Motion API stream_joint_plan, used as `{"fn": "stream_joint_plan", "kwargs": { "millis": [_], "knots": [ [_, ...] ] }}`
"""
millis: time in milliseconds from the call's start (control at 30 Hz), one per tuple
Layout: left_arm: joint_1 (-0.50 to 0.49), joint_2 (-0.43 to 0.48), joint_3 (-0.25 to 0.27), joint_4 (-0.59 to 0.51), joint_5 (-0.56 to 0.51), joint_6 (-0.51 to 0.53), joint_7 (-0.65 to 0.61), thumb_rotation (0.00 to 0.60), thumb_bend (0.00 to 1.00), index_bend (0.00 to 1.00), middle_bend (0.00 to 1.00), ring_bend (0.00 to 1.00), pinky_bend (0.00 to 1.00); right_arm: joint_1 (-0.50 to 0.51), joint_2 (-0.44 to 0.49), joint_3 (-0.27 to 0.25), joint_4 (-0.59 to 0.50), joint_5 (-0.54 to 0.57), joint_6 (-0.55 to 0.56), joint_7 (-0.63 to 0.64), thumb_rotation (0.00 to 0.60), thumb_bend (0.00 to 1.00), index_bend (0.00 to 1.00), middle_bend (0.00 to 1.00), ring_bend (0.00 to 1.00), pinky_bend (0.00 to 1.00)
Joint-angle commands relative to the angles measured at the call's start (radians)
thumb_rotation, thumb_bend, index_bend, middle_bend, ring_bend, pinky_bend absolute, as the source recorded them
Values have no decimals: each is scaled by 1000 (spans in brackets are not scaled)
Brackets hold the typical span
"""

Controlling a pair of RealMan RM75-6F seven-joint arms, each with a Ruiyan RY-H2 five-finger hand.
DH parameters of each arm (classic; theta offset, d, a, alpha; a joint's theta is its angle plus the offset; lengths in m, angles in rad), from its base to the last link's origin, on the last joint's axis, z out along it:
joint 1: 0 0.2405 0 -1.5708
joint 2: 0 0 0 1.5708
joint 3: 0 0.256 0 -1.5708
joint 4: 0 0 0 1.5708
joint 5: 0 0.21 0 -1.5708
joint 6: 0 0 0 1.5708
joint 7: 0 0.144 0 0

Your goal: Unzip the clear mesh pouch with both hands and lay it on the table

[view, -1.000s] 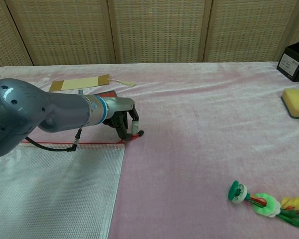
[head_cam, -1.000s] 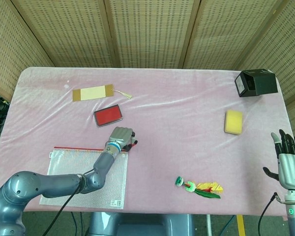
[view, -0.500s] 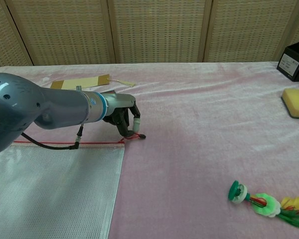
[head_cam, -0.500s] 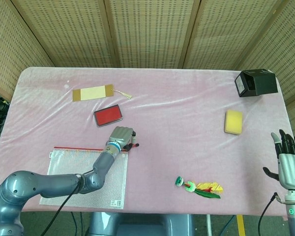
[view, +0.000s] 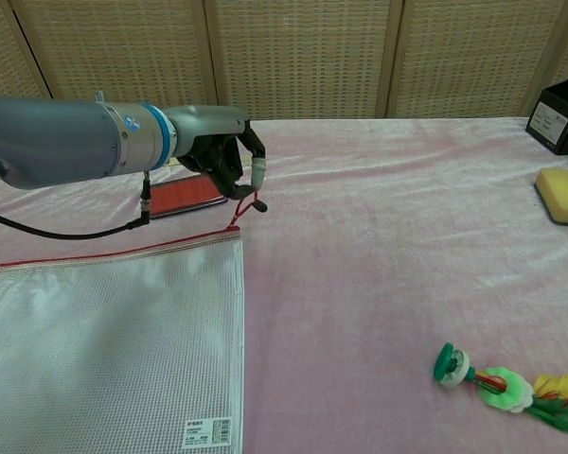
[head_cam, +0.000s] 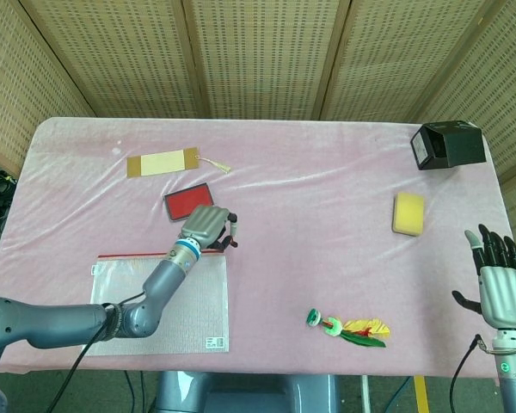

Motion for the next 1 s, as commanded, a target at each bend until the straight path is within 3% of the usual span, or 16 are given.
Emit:
{"fn": "stream_joint_plan", "kwargs": {
  "millis": [33,100,267,367,433,600,1000],
  "knots": [
    [32,48,-23,-49,81,30,-51,600,549,869,923,889,1000,40,14,14,-14,-5,-59,43,600,0,0,349,340,0],
    [44,72,-39,-83,108,38,-79,600,548,869,923,889,1000,84,40,21,-39,-1,-142,92,600,0,0,490,484,34],
    [62,120,-75,-148,148,39,-141,600,546,869,923,889,1000,173,100,33,-109,17,-309,163,600,0,56,691,680,638],
    [74,139,-97,-167,186,38,-189,600,543,870,923,889,1000,251,113,59,-144,61,-452,271,600,0,111,771,766,879],
    [78,144,-107,-176,205,44,-209,600,540,870,923,889,1000,292,109,77,-146,93,-520,330,600,0,153,825,821,964],
    [65,152,-132,-198,202,46,-226,600,540,870,923,888,1000,392,74,122,-134,184,-675,445,600,0,228,893,877,1000],
    [13,103,-167,-190,141,65,-241,600,538,870,922,889,1000,551,-3,196,-169,493,-848,554,600,0,321,904,889,1000]
  ]
}}
